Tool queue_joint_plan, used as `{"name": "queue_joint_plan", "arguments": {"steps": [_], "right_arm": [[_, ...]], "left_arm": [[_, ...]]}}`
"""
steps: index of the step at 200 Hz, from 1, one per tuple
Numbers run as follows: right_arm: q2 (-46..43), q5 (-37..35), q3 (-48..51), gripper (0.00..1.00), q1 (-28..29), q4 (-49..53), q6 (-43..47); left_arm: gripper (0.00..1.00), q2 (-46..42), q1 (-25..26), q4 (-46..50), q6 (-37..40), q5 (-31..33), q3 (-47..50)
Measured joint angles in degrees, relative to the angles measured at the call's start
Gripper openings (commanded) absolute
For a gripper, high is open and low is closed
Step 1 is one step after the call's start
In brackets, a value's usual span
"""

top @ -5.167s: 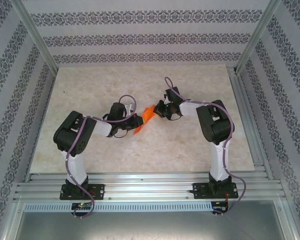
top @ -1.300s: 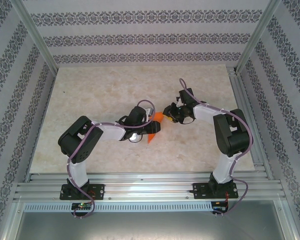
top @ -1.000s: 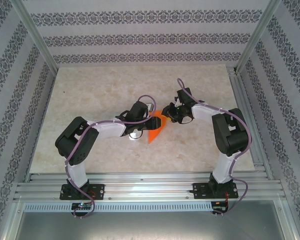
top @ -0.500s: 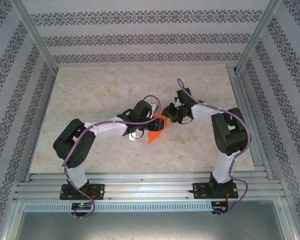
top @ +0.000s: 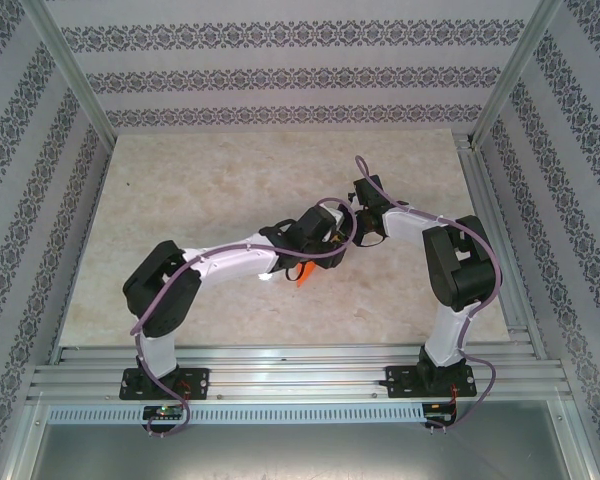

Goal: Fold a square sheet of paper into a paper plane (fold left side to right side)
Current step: Fold the wing for the fifth time at the center of the table.

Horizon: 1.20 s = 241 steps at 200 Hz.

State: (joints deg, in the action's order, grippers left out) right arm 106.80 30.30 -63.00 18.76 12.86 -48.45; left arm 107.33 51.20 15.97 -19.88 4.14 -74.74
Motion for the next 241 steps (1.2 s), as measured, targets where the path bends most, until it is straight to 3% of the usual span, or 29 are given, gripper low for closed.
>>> {"name": "queue_joint_plan", "arguments": {"steps": [47, 98, 144, 157, 196, 241], "right_arm": [[0.0, 0.0, 0.0, 0.14, 0.0, 0.0, 0.0], [0.2, -0.1, 0.0, 0.14, 0.0, 0.2, 0.0], [0.1, 0.0, 0.0, 0.16, -0.2, 0.4, 0.1], [0.0, 0.0, 0.0, 0.19, -0.5, 0.7, 0.2], [-3.0, -0.3, 1.0, 0.31, -3.1, 2.7, 3.1], [-10.5, -0.2, 5.2, 0.29, -8.3, 2.2, 6.3]], "left_arm": [[0.50, 5.9, 0.3, 4.4, 1.2, 3.7, -4.6], [0.19, 7.8, 0.9, 7.5, 1.6, 5.9, -7.5], [0.01, 7.8, 1.0, 8.6, 1.4, 6.7, -7.5], [0.00, 7.8, 1.0, 8.5, 1.4, 6.5, -7.5], [0.00, 5.9, 0.4, 6.6, 0.4, 1.6, -5.8], [0.00, 2.5, -6.0, 0.8, -4.5, -12.0, 0.1]]}}
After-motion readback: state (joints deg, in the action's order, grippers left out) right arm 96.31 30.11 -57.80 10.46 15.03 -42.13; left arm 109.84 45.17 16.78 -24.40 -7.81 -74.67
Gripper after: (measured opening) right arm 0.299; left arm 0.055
